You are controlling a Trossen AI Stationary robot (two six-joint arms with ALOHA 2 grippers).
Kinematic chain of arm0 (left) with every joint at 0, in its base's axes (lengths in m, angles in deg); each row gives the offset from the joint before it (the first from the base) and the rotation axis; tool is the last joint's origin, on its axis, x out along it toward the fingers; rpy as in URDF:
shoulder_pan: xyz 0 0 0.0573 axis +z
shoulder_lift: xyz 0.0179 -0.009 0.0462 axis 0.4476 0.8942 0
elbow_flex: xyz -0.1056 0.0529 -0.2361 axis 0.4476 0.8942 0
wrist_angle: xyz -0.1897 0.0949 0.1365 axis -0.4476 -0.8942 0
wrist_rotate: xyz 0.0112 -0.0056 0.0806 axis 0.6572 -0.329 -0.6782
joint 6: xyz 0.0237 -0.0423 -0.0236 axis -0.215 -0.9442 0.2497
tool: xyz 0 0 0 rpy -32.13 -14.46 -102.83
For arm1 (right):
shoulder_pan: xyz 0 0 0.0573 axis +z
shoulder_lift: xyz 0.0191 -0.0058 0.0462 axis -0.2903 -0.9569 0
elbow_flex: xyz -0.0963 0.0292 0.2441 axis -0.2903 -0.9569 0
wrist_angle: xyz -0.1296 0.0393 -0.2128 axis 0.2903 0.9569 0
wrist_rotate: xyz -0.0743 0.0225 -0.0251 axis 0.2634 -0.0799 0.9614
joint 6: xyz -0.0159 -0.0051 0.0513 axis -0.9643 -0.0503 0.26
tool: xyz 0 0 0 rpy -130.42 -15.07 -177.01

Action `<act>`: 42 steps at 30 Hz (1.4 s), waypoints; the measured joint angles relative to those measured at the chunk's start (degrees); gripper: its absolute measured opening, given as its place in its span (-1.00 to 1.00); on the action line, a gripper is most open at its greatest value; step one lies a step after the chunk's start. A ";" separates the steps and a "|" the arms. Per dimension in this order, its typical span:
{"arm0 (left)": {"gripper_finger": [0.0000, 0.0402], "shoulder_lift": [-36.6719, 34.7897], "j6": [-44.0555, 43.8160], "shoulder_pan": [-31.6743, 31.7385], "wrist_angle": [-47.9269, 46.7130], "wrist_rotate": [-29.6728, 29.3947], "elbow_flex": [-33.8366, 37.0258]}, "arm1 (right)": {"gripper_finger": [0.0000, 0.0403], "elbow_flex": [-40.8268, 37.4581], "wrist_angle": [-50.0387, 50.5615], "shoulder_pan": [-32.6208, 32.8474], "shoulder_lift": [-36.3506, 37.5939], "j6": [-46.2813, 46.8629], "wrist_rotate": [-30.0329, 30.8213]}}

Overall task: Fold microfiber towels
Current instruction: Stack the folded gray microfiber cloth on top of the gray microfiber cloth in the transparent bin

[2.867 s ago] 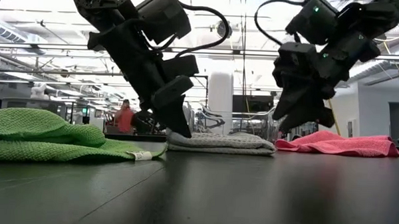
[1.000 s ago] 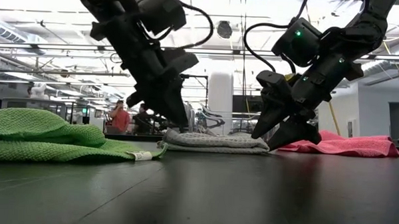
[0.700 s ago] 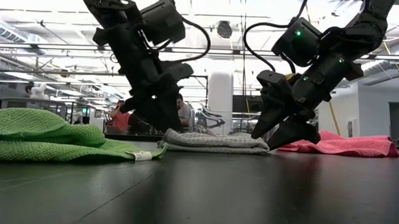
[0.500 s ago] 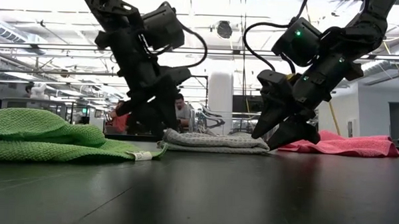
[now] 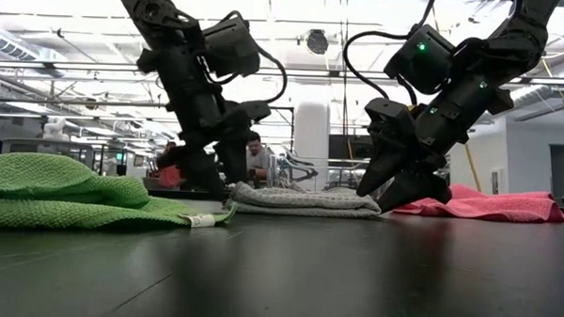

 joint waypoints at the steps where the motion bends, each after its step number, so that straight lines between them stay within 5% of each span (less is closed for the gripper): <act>1: 0.01 0.41 -0.19 0.00 0.79 0.01 0.00 | 0.01 0.00 -0.02 0.00 0.00 0.00 0.00; 17: 0.01 2.87 -0.58 -0.13 4.21 1.72 -0.07 | 0.00 0.00 0.37 0.01 0.00 0.04 0.21; 32: 0.01 2.92 -0.80 -0.50 4.14 1.23 -0.07 | -0.26 0.00 -0.59 0.02 -0.70 -1.70 3.60; 42: 0.01 2.96 -1.24 -0.93 4.14 0.90 -0.04 | -0.24 0.17 -15.59 -0.17 -10.06 -1.09 1.05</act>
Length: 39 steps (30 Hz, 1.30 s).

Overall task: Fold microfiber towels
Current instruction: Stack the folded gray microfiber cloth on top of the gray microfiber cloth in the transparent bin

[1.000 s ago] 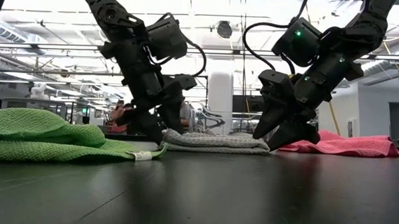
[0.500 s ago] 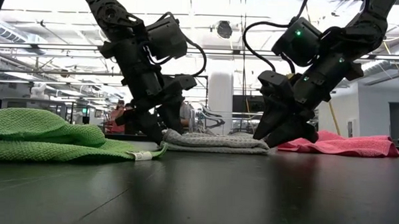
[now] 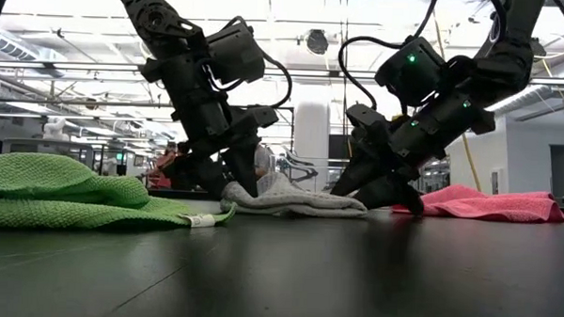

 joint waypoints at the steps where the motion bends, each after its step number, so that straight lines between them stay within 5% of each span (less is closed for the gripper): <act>1: 0.01 0.00 0.00 -0.15 -0.09 -0.12 0.00 | -0.24 0.00 -0.15 0.00 -0.26 0.02 -0.12; 5: -0.12 0.00 0.00 -0.60 -0.74 -0.52 0.00 | -0.33 0.03 0.77 0.00 -0.06 0.92 -0.61; 12: -0.90 -0.02 2.65 -0.71 -2.01 -0.35 -0.02 | -0.87 -0.02 4.23 0.02 0.36 2.82 -2.71; 20: -0.95 -0.02 3.47 -0.71 -1.84 -0.93 -0.02 | -0.97 -0.11 4.22 0.09 1.58 4.57 -4.13; 30: -0.95 -1.30 3.44 -0.71 -0.85 -1.51 -0.56 | -0.99 -0.29 12.91 -0.56 12.26 3.12 -2.37; 39: -0.95 -1.75 12.20 0.11 -8.53 -7.17 -12.63 | -0.99 1.46 13.30 -3.73 17.78 2.34 -2.36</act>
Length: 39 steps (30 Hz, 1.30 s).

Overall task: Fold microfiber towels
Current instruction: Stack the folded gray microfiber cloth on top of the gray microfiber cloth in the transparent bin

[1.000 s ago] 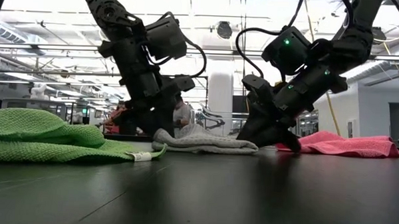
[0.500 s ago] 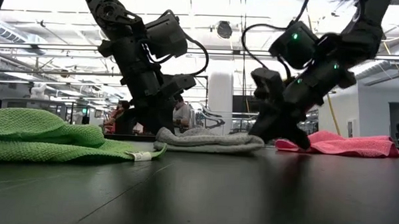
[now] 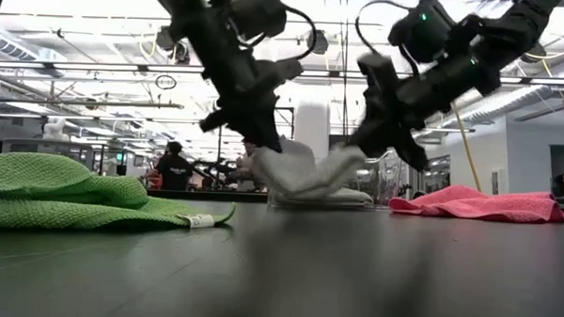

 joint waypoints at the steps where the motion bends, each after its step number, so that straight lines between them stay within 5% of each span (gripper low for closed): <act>1: -0.95 0.05 1.17 0.32 -1.95 -0.96 -1.47 | -0.99 0.59 -0.02 -0.46 1.01 -0.63 -0.03; 7: -0.95 -0.11 9.12 3.77 -8.25 -4.17 -11.55 | -1.00 5.76 4.17 -3.67 7.82 -6.26 -0.08; 15: -0.95 0.00 14.80 9.18 -7.33 -5.68 -16.53 | -1.00 15.94 18.54 -12.63 11.77 -15.74 -1.73; 26: -0.95 0.04 15.30 14.87 -2.19 -2.65 -16.51 | -1.00 24.12 33.77 -25.46 9.76 -25.22 -3.04; 39: -0.95 7.84 13.64 16.14 0.50 -0.04 -16.52 | -0.99 24.09 36.27 -28.72 1.11 -29.41 -3.19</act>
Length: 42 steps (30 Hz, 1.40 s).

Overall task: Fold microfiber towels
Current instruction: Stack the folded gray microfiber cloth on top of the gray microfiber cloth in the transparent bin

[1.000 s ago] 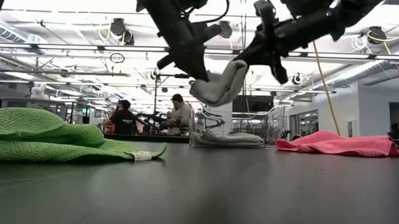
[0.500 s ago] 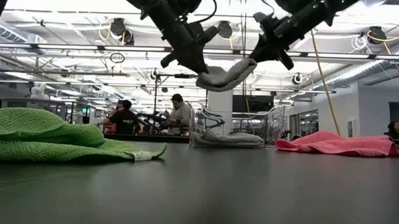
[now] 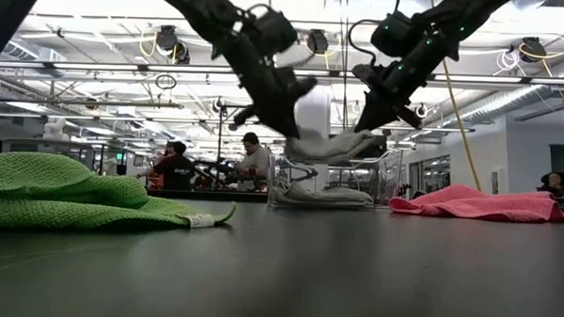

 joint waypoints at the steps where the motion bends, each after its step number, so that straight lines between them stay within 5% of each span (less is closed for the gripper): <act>1: -0.95 0.85 -0.45 0.22 -0.31 0.44 0.02 | -0.99 0.00 0.28 -0.26 -0.14 -0.24 0.00; 32: -0.94 6.71 -2.23 1.91 0.78 0.58 -0.25 | -0.95 -5.99 -6.72 -3.11 -6.10 -3.52 -1.33; 42: -0.87 6.76 -0.86 1.66 -1.10 0.11 -0.17 | -0.73 -5.99 -6.22 -3.11 -6.10 -4.56 -1.46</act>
